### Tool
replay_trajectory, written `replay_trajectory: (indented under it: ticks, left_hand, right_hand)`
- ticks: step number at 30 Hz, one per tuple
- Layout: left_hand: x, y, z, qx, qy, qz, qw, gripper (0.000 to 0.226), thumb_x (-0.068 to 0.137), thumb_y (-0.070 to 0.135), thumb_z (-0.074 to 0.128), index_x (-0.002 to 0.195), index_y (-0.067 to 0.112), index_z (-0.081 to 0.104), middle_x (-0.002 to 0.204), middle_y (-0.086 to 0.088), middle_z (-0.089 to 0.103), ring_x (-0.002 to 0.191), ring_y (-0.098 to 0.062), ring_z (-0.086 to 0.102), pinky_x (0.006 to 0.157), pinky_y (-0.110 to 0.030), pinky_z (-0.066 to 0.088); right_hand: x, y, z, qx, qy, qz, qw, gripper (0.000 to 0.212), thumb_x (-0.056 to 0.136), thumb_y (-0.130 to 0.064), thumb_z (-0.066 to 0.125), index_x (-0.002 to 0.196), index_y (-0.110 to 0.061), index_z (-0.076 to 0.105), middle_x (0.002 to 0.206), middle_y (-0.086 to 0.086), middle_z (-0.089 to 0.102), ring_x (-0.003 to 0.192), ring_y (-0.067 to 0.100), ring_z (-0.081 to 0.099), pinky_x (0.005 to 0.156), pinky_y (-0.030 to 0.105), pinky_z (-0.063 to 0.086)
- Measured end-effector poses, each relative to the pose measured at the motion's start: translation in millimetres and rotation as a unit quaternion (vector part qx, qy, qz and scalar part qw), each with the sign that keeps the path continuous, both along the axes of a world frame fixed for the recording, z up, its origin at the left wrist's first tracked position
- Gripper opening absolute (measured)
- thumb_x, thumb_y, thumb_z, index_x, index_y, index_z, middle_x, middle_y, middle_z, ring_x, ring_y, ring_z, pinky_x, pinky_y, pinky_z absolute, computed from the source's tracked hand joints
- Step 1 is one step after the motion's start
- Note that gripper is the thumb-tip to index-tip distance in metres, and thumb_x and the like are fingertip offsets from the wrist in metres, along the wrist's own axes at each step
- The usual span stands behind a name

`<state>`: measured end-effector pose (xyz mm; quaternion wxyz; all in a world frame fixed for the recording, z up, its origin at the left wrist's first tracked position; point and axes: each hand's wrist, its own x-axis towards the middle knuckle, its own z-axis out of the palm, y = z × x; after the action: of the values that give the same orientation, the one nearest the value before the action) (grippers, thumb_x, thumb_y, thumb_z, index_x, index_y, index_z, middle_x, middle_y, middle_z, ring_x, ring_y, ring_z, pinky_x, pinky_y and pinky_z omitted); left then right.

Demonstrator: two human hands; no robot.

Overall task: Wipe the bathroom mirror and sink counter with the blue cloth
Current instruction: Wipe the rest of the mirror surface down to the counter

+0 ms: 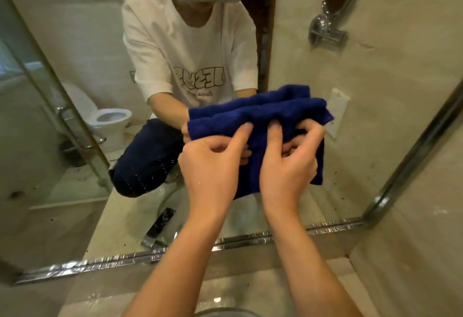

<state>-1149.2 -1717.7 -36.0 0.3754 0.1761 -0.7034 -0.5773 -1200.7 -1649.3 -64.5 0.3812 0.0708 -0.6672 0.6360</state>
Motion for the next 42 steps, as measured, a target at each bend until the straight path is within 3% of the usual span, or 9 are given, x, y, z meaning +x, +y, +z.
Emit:
replay_trajectory:
  ticks: [4, 8, 13, 17, 24, 27, 32, 42]
  left_hand:
    - [-10, 17, 5, -0.064, -0.030, 0.029, 0.997, 0.039, 0.088, 0.049, 0.067, 0.057, 0.025, 0.071, 0.057, 0.012, 0.069, 0.062, -0.006, 0.068, 0.073, -0.039, 0.056]
    - [-16, 24, 15, -0.144, -0.076, 0.008, 0.987, 0.042, 0.083, 0.060, 0.066, 0.059, 0.026, 0.072, 0.053, 0.011, 0.065, 0.057, -0.004, 0.063, 0.067, -0.035, 0.054]
    - [-1, -5, 6, -0.171, -0.069, -0.015, 0.983, 0.030, 0.086, 0.055, 0.065, 0.071, 0.031, 0.075, 0.060, 0.014, 0.067, 0.061, -0.001, 0.062, 0.064, -0.035, 0.055]
    - [26, -52, -7, -0.161, -0.033, 0.026, 0.986, 0.031, 0.084, 0.054, 0.068, 0.069, 0.029, 0.076, 0.059, 0.014, 0.067, 0.061, -0.001, 0.064, 0.062, -0.033, 0.054]
    - [54, -102, -11, -0.115, -0.003, 0.046, 0.992, 0.027, 0.081, 0.049, 0.075, 0.066, 0.026, 0.077, 0.057, 0.014, 0.068, 0.057, -0.002, 0.066, 0.061, -0.033, 0.055]
    - [61, -117, -14, -0.109, -0.005, 0.046, 0.993, 0.029, 0.080, 0.051, 0.074, 0.066, 0.025, 0.077, 0.057, 0.014, 0.068, 0.058, -0.003, 0.066, 0.062, -0.035, 0.056]
    - [78, -147, -23, -0.068, -0.011, 0.046, 0.997, 0.030, 0.079, 0.053, 0.073, 0.069, 0.026, 0.077, 0.060, 0.014, 0.070, 0.063, -0.006, 0.070, 0.067, -0.037, 0.057]
    - [129, -213, -29, -0.023, -0.012, 0.120, 0.992, 0.022, 0.084, 0.037, 0.076, 0.068, 0.022, 0.073, 0.059, 0.011, 0.070, 0.060, -0.002, 0.068, 0.070, -0.040, 0.057]
  right_hand:
    - [-13, 26, 6, 0.054, -0.002, 0.008, 0.999, 0.022, 0.089, -0.038, 0.064, 0.095, -0.025, 0.047, 0.059, -0.009, 0.050, 0.054, 0.007, 0.048, 0.057, 0.040, 0.046]
    - [-17, 24, 6, 0.001, -0.018, -0.047, 0.999, 0.023, 0.093, -0.038, 0.058, 0.102, -0.020, 0.048, 0.064, -0.010, 0.052, 0.058, 0.013, 0.051, 0.065, 0.048, 0.048]
    - [0, -20, -3, -0.069, -0.012, -0.063, 0.996, 0.025, 0.098, -0.030, 0.053, 0.109, -0.009, 0.045, 0.072, -0.018, 0.050, 0.061, -0.001, 0.053, 0.060, 0.024, 0.045]
    - [26, -69, -10, -0.061, -0.005, -0.047, 0.997, 0.033, 0.098, -0.031, 0.054, 0.110, -0.002, 0.047, 0.069, -0.018, 0.050, 0.060, -0.004, 0.053, 0.058, 0.011, 0.038]
    - [56, -116, -11, -0.041, 0.009, -0.023, 0.999, 0.025, 0.097, -0.036, 0.054, 0.106, -0.017, 0.039, 0.071, -0.019, 0.054, 0.063, -0.001, 0.055, 0.061, 0.023, 0.046]
    - [64, -126, -12, -0.029, 0.006, 0.003, 1.000, 0.025, 0.097, -0.033, 0.055, 0.104, -0.018, 0.037, 0.074, -0.033, 0.057, 0.063, -0.002, 0.055, 0.061, 0.024, 0.045]
    - [82, -144, -18, -0.010, 0.011, 0.048, 0.999, 0.025, 0.096, -0.030, 0.059, 0.105, -0.017, 0.040, 0.069, -0.015, 0.054, 0.060, -0.001, 0.054, 0.061, 0.018, 0.042]
    - [129, -206, -25, 0.047, 0.006, 0.173, 0.984, 0.031, 0.091, -0.031, 0.065, 0.107, -0.017, 0.042, 0.074, -0.014, 0.054, 0.067, 0.005, 0.057, 0.062, 0.023, 0.047]
